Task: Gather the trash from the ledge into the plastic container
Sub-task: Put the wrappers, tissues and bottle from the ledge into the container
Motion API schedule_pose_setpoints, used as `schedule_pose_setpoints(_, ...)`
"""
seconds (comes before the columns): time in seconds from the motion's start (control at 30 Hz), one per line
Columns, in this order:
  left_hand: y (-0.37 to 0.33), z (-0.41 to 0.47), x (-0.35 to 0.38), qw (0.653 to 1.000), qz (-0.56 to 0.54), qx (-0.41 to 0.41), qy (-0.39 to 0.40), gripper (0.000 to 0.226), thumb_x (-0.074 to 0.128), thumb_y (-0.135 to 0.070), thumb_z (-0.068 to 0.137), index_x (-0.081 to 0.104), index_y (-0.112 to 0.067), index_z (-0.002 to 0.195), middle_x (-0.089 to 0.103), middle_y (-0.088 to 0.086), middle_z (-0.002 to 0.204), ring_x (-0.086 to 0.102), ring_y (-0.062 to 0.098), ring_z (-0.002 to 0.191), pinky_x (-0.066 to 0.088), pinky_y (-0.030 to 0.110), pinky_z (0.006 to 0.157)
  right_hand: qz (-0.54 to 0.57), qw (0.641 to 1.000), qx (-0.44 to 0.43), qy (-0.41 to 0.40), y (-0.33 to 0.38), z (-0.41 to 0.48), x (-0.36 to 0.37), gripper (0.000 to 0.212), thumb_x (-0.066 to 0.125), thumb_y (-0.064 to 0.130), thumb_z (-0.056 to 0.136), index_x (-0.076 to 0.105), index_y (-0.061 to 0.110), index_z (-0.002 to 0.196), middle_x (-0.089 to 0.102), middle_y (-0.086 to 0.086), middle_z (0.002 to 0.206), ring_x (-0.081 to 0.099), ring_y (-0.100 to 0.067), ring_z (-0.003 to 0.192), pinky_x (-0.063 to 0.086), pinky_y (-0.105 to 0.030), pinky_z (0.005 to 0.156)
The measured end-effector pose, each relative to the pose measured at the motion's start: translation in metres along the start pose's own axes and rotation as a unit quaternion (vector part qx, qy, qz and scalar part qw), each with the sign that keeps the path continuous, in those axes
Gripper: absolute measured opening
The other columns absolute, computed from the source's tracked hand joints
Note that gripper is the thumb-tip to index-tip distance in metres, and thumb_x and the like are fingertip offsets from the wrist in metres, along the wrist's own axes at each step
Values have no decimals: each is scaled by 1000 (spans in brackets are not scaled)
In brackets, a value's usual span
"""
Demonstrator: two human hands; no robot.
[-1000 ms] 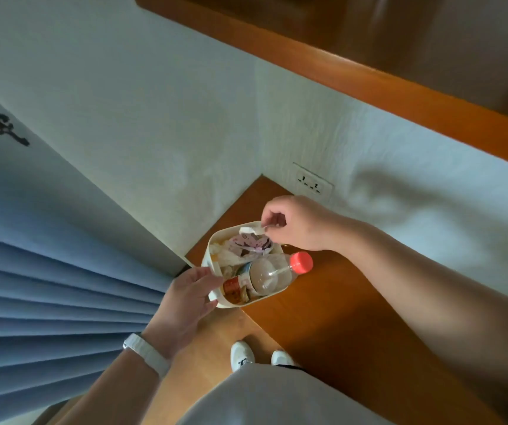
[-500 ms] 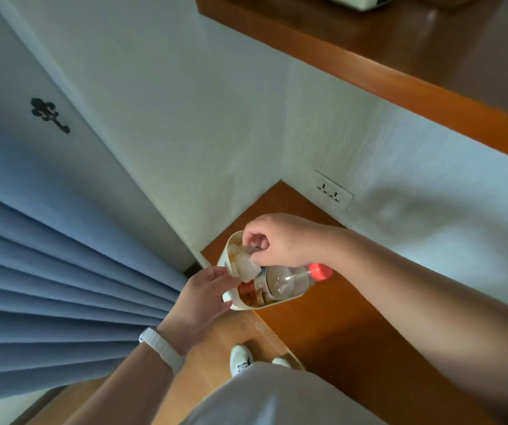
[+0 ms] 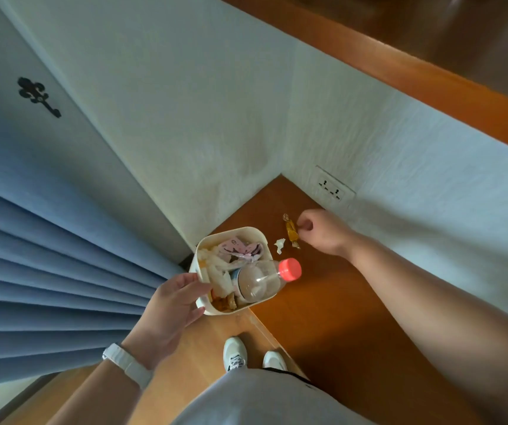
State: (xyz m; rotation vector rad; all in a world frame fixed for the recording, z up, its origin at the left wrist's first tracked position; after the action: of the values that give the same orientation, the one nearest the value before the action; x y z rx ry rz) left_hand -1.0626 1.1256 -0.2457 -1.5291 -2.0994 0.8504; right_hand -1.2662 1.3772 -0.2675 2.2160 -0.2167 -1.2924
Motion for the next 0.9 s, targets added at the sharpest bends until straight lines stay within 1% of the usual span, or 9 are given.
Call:
schedule_pose_setpoints(0.07,1,-1,-6,1000,-1,1,-11,19,61,-12,96,66,-2,112,78,14,103,70,25,107,47,47,107,-12,1000,-7,8,-12,3,16,27,62,31,94,64,11,112,66,-7,108,65,-25,99,54,-47,89)
schedule_pose_setpoints(0.13,3,-1,-11,1000,-2,1,-19,19,62,-12,96,67,-3,112,79,13,103,71,26,105,47,47,106,-11,1000,3,11,-24,7,32,28,63,29,93,63,15,118,59,-6,116,62,-23,104,52,-44,93)
schedule_pose_setpoints(0.2,5,0,-15,1000,-3,-1,-23,19,62,-12,95,66,-3,112,79,14,102,71,26,105,48,46,105,-8,1000,27,5,-36,14,47,30,62,27,92,58,20,121,52,-2,119,60,-19,102,53,-42,92)
schedule_pose_setpoints(0.33,5,-1,-21,999,-14,3,-37,17,61,-11,95,66,-3,110,79,14,102,74,23,97,52,40,93,-21,997,70,-33,-53,32,63,38,61,32,92,51,19,126,50,-3,116,57,-20,100,55,-39,83)
schedule_pose_setpoints(0.43,1,-5,-20,999,-23,9,-41,14,59,-8,96,65,-2,108,80,11,91,77,15,80,55,32,78,-18,995,90,-43,-59,44,71,37,62,39,90,51,17,119,52,-4,110,58,-22,99,54,-40,82)
schedule_pose_setpoints(0.5,-1,-7,-19,998,-29,11,-46,13,59,-7,96,64,-2,107,80,11,88,77,15,77,55,30,75,-25,993,102,-51,-62,52,73,38,62,42,90,51,17,116,53,-4,107,58,-22,97,55,-42,82)
schedule_pose_setpoints(0.7,-2,-5,-19,997,-32,5,-64,14,60,-8,96,65,-2,107,79,15,96,74,21,88,53,39,90,-30,994,99,-46,-63,68,77,17,60,22,91,54,14,105,55,-4,93,58,-20,80,54,-38,72)
schedule_pose_setpoints(0.83,-6,-3,-13,998,-26,6,-56,12,60,-8,96,66,-4,105,80,9,90,75,16,84,51,39,90,-21,994,99,-37,-65,62,78,12,61,24,90,54,16,97,59,-4,86,60,-19,72,50,-34,60)
schedule_pose_setpoints(0.9,-8,-2,-11,998,-24,9,-54,11,60,-8,96,67,-4,104,80,9,89,74,18,87,50,40,94,-3,994,101,-39,-66,55,77,11,60,25,88,55,17,93,59,-4,83,58,-18,67,49,-35,58)
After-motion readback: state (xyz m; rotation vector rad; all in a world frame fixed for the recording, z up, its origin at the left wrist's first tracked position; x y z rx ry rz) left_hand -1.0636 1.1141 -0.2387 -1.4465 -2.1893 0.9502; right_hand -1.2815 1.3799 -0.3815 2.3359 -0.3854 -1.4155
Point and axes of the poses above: each hand's wrist, its own z-axis towards the middle knuckle, its own x-axis out of the palm, y = z × x, the point moved 9 cm from there along z, towards the middle knuckle
